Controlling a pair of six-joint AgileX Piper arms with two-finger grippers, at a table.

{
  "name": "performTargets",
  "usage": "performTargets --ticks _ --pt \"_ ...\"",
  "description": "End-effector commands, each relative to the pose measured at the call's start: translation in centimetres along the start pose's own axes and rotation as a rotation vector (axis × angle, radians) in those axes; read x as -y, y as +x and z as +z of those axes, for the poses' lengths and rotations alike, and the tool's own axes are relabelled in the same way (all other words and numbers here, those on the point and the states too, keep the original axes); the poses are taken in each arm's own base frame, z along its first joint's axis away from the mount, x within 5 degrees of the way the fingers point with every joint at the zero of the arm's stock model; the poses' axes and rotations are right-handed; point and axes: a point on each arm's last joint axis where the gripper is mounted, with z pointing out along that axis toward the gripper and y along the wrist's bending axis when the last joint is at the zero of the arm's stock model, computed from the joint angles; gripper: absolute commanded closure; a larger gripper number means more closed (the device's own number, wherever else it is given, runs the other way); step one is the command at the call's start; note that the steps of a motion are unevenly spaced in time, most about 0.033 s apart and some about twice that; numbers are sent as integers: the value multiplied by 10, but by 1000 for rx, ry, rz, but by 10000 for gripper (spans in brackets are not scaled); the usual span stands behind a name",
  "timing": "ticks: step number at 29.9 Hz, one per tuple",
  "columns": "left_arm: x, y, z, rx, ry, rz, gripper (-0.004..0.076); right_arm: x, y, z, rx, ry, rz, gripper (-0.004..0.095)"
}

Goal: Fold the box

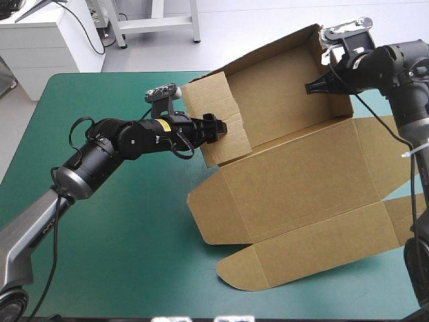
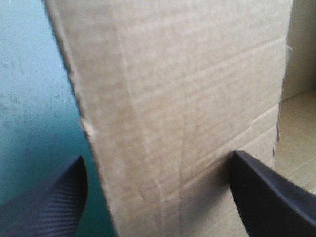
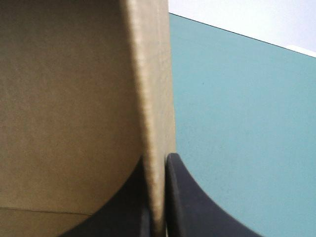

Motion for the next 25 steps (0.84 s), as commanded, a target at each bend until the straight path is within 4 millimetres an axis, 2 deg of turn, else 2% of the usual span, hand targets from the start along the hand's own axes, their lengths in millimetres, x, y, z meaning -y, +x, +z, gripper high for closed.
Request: performTargets --ticks 1,6,11,22,24,25 --pt "18 -13 -20 125 82 -17 160 1 -12 -33 143 0 27 927" --pt "15 -14 -11 132 70 -11 160 1 -11 -33 137 -1 25 927" --pt "16 -16 -11 153 78 -13 166 1 -11 -33 128 -2 25 927" --pt "14 -15 1 140 88 -52 283 1 -11 -33 127 -2 25 927" --pt "13 -15 3 136 87 -55 356 1 -11 -33 126 -3 25 927" --pt "13 -14 5 132 84 -56 441 1 -10 -33 125 -3 25 927"
